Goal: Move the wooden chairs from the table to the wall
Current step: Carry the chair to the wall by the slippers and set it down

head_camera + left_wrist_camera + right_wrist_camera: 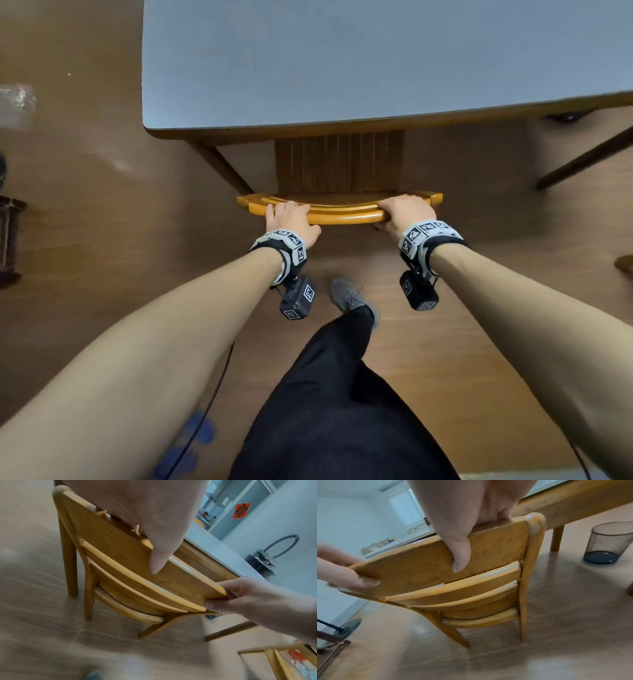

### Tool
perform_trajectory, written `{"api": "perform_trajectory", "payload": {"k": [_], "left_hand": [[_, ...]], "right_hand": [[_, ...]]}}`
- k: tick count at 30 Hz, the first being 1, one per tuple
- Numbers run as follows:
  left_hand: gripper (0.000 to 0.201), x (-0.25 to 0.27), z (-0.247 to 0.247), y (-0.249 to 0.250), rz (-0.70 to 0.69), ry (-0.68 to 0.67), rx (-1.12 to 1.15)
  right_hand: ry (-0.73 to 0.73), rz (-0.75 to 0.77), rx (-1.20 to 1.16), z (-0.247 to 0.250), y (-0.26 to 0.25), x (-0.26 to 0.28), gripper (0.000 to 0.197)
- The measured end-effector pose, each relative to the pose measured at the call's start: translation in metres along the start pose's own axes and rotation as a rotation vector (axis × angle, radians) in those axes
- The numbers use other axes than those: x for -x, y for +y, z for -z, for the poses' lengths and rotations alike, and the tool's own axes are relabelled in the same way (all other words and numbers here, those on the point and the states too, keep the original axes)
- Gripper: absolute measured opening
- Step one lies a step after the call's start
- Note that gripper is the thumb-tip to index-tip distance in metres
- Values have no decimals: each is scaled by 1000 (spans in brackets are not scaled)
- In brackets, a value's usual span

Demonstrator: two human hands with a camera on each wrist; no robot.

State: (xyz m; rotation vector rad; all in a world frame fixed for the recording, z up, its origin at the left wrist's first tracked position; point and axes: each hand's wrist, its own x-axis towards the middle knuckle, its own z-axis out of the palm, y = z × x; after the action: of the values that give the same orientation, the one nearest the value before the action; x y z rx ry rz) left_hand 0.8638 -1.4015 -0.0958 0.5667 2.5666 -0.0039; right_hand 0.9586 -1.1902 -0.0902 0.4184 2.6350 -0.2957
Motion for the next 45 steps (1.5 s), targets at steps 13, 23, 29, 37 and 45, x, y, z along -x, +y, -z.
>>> {"api": "perform_trajectory", "payload": {"k": [13, 23, 29, 37, 45], "left_hand": [[56, 46, -12, -60, -318, -28, -148], [43, 38, 1, -110, -606, -17, -243], [44, 48, 5, -151, -742, -76, -351], [39, 44, 10, -197, -939, -95, -402], [41, 21, 28, -251, -1224, -140, -522]], "right_hand": [[89, -276, -113, -70, -75, 98, 22], [156, -537, -283, -101, -154, 130, 30], [137, -607, -340, -126, -219, 154, 15], [117, -796, -491, -140, -303, 173, 26], [164, -1051, -615, -154, -419, 164, 11]]}}
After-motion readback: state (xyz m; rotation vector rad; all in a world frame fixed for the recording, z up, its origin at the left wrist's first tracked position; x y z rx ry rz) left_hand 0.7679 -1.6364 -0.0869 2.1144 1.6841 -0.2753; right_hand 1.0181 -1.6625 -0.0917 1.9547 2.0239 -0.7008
